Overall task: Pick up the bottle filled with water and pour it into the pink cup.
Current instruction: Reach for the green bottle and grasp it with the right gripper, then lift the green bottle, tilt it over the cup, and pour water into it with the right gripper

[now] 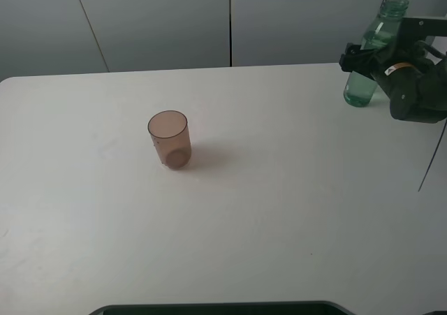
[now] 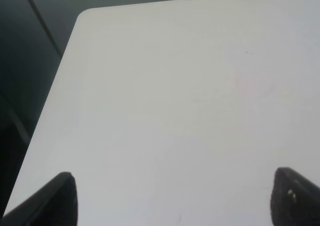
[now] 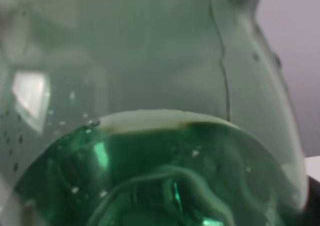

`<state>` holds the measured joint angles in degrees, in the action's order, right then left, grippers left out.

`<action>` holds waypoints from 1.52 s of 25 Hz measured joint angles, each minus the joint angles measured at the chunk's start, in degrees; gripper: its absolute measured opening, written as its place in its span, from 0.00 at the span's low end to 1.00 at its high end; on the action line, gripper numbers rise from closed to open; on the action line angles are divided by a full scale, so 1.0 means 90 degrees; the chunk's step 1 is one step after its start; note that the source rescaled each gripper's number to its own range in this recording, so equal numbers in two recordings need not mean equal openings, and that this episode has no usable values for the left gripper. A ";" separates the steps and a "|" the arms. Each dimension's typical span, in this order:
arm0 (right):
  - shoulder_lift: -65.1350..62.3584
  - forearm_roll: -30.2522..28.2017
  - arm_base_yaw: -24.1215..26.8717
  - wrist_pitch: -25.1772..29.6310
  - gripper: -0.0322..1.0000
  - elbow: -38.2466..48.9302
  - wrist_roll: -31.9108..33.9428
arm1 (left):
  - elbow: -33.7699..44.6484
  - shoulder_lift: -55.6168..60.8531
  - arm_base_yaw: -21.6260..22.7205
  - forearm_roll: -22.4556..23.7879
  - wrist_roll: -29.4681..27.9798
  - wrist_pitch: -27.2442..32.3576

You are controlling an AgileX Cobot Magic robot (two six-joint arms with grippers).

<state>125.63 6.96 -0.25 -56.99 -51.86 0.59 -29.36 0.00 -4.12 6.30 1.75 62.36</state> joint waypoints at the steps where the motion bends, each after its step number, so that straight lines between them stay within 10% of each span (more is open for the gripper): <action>1: 0.0000 -0.0016 0.0000 0.0000 1.00 0.0000 0.0000 | 0.0000 0.0000 0.0000 0.0000 0.0000 0.0000; 4: 0.0000 -0.0041 0.0028 0.0021 0.75 0.0000 0.0000 | 0.0000 0.0000 0.0000 0.0000 0.0000 0.0000; 6: 0.0000 -0.0059 0.0028 0.0037 0.03 0.0000 -0.0018 | 0.0000 0.0000 0.0000 0.0000 0.0000 0.0000; 38: -0.0383 -0.0190 0.0028 0.0621 0.06 0.0013 -0.0374 | 0.0000 0.0000 0.0000 0.0000 0.0000 0.0000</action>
<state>122.18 5.25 0.00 -51.41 -51.73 -2.78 -29.36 0.00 -4.12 6.30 1.75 62.36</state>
